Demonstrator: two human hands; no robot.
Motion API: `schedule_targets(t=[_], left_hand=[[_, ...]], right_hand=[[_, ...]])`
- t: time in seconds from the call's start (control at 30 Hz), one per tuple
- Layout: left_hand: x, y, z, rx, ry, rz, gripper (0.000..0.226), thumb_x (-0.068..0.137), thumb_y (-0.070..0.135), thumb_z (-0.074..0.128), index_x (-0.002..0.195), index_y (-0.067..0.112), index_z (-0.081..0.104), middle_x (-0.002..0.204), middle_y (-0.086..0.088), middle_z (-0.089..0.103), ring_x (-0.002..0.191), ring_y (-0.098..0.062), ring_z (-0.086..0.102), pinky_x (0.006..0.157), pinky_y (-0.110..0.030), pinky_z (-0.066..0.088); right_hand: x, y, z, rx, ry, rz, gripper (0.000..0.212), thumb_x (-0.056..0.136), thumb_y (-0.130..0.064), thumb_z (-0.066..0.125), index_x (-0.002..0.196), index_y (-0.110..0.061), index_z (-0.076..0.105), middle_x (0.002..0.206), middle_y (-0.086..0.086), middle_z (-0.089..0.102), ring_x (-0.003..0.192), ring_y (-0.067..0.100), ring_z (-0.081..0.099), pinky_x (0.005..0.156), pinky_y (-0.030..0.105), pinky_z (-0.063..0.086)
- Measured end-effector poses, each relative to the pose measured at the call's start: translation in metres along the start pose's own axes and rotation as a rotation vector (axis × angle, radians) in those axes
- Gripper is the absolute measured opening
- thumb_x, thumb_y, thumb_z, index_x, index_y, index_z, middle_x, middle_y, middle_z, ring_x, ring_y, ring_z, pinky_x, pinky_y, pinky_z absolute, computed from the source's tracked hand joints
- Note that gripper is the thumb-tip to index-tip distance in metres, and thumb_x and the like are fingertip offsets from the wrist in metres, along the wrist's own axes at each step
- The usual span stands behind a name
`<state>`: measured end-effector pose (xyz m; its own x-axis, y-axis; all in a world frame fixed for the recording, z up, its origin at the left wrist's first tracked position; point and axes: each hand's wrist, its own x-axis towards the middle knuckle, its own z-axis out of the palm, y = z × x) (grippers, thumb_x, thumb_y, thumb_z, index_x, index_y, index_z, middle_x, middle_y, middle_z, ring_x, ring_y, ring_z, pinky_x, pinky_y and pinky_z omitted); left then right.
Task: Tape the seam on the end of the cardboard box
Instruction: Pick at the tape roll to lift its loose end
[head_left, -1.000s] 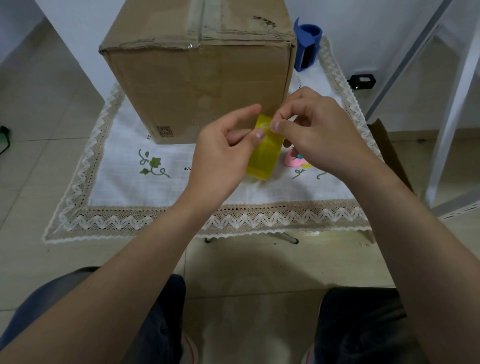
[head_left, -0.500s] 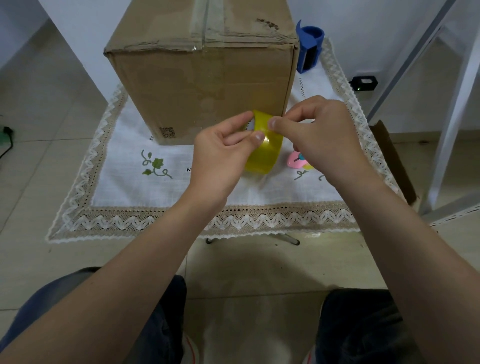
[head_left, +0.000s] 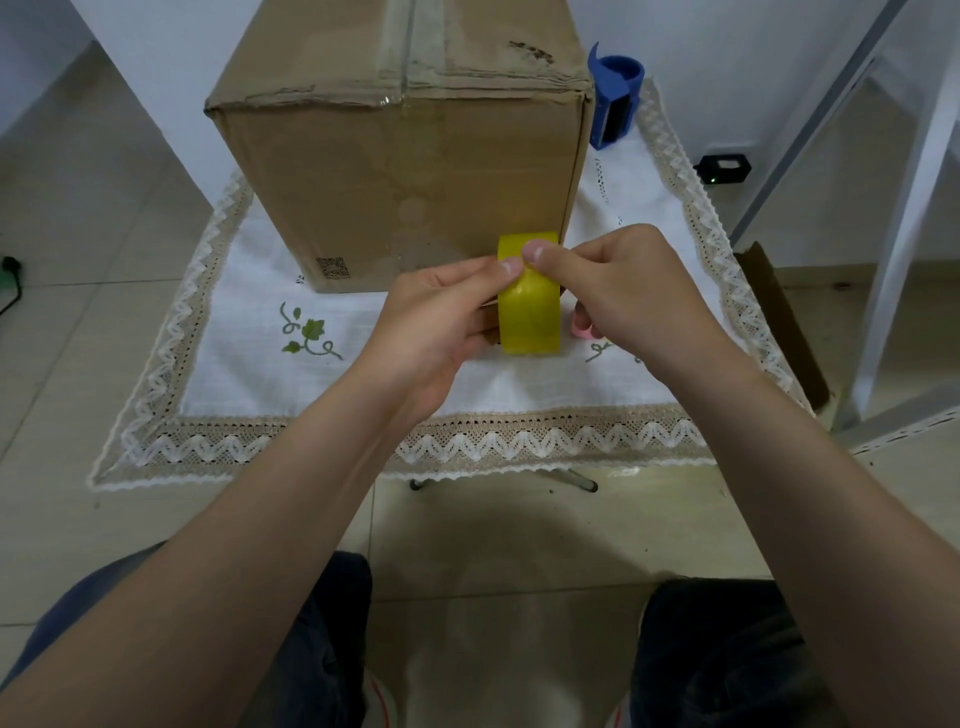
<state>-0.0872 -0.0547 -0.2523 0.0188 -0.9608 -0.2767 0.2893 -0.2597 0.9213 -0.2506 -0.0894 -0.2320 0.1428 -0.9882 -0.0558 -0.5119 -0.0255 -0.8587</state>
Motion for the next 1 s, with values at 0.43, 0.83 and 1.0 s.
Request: schedule_targets(t=[0.43, 0.83, 1.0], left_hand=[[0.005, 0.002, 0.011, 0.163, 0.149, 0.122, 0.009, 0.096, 0.013, 0.072, 0.099, 0.007, 0.077, 0.077, -0.002, 0.08, 0.072, -0.014, 0.078, 0.061, -0.024, 0.062], [0.011, 0.0, 0.025, 0.229, 0.066, 0.135, 0.015, 0.1, 0.021, 0.068, 0.099, 0.009, 0.078, 0.085, -0.011, 0.082, 0.082, -0.024, 0.081, 0.072, -0.031, 0.065], [0.015, -0.002, 0.033, 0.224, 0.033, 0.041, 0.029, 0.109, 0.025, 0.051, 0.104, 0.01, 0.076, 0.097, -0.011, 0.083, 0.089, -0.029, 0.081, 0.078, -0.036, 0.066]], right_hand=[[0.001, 0.001, -0.011, 0.091, -0.018, 0.078, 0.034, 0.086, -0.048, 0.08, 0.084, -0.014, 0.082, 0.051, 0.009, 0.059, 0.034, 0.007, 0.043, 0.038, 0.018, 0.034], [-0.003, 0.004, -0.034, 0.252, 0.034, 0.121, 0.021, 0.09, -0.027, 0.081, 0.088, -0.006, 0.08, 0.08, 0.031, 0.068, 0.032, 0.014, 0.049, 0.039, 0.018, 0.027], [0.002, 0.012, -0.061, 0.149, 0.172, 0.03, 0.026, 0.084, -0.025, 0.086, 0.082, -0.001, 0.076, 0.061, 0.01, 0.056, 0.031, 0.015, 0.054, 0.035, 0.016, 0.027]])
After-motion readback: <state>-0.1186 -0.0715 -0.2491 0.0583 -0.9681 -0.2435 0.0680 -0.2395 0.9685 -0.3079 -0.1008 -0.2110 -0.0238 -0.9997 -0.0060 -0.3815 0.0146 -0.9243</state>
